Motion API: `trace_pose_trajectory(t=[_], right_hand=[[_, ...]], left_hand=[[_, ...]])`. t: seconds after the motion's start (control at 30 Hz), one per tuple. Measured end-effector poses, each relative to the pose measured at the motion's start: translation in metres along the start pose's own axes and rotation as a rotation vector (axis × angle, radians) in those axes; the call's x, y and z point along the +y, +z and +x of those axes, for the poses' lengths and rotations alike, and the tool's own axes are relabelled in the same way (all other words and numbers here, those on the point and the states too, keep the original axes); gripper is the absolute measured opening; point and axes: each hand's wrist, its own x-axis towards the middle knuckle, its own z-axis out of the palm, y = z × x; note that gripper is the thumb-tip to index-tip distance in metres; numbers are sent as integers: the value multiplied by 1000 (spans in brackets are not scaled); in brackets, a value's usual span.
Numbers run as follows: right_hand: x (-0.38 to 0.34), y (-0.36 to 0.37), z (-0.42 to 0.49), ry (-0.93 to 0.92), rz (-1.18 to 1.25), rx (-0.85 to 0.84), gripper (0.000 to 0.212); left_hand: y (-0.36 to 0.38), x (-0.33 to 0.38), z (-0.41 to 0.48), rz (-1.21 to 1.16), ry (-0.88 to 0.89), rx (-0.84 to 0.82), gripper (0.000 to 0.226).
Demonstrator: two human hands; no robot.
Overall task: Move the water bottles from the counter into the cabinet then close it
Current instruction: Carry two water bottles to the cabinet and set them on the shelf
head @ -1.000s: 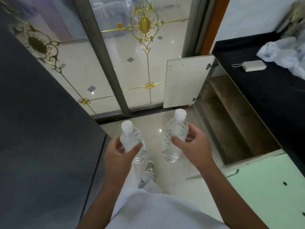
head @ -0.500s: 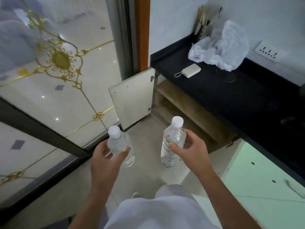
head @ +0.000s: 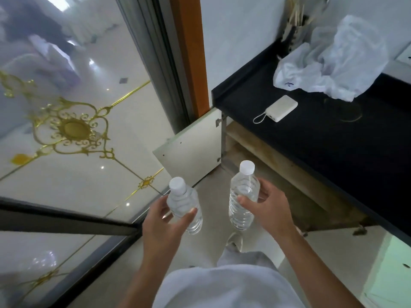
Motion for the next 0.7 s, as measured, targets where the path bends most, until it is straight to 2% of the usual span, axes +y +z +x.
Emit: trace_pose_trajectory(t=[0.1, 0.27, 0.4, 0.6, 0.7], right_hand=[[-22, 10, 38, -25, -19, -27, 71], [-44, 15, 74, -25, 19, -8, 58], [-38, 20, 86, 52, 34, 67, 68], [-34, 28, 70, 241, 54, 329, 48], [-32, 38, 54, 325, 92, 477, 45]], left_hand=[[9, 11, 25, 1, -4, 22, 60], [22, 21, 67, -17, -73, -10, 57], [33, 25, 107, 40, -44, -155, 53], [49, 36, 167, 134, 21, -419, 48], [58, 35, 186, 183, 42, -574, 47]])
